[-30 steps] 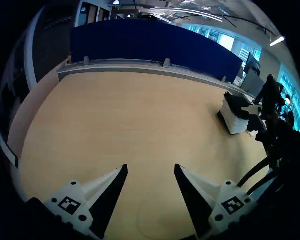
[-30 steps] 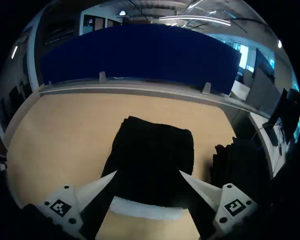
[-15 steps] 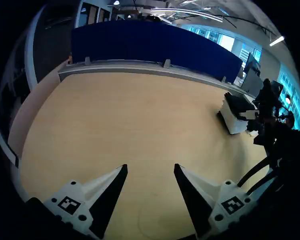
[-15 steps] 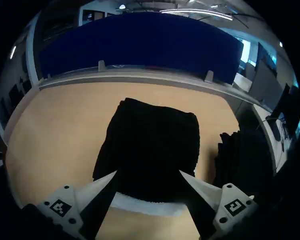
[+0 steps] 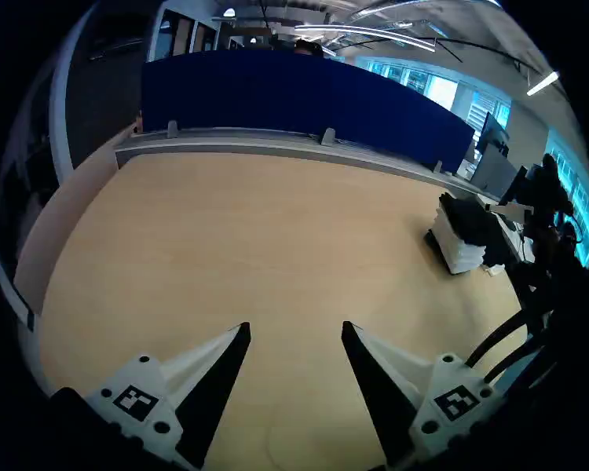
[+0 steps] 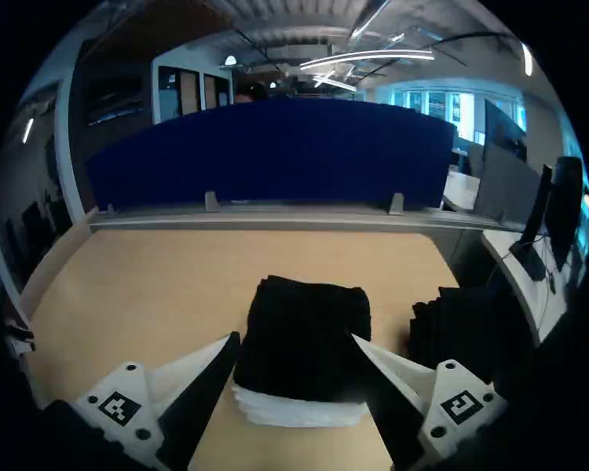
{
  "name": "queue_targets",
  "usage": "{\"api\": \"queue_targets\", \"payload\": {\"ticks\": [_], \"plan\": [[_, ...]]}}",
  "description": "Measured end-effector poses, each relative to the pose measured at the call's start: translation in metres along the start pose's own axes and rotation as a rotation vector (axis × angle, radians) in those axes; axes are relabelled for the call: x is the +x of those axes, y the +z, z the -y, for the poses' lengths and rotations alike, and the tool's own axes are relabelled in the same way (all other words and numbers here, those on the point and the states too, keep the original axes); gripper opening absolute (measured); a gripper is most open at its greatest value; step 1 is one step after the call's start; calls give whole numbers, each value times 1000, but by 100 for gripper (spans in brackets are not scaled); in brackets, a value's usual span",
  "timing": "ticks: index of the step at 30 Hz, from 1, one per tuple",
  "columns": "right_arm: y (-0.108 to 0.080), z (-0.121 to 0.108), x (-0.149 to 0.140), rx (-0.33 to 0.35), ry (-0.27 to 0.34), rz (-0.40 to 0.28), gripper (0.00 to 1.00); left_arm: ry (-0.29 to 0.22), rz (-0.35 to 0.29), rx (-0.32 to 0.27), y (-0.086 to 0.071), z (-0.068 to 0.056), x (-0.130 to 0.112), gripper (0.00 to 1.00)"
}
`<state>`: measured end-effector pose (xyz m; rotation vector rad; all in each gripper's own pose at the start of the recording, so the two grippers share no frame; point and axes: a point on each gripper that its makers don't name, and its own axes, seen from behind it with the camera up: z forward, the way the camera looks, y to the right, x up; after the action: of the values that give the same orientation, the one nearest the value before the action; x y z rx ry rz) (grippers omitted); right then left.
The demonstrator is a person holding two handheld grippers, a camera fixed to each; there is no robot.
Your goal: Fold towel
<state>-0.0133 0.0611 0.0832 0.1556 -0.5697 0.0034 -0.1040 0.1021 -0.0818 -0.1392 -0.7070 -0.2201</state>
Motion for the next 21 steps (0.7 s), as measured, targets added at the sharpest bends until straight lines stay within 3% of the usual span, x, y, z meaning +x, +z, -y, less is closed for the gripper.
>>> {"api": "queue_targets", "payload": {"ticks": [10, 21], "plan": [[-58, 43, 13, 2, 54, -185, 100, 11, -66, -33, 6, 8, 21, 86], [-120, 106, 3, -27, 80, -345, 100, 46, -207, -44, 6, 19, 69, 86]]}}
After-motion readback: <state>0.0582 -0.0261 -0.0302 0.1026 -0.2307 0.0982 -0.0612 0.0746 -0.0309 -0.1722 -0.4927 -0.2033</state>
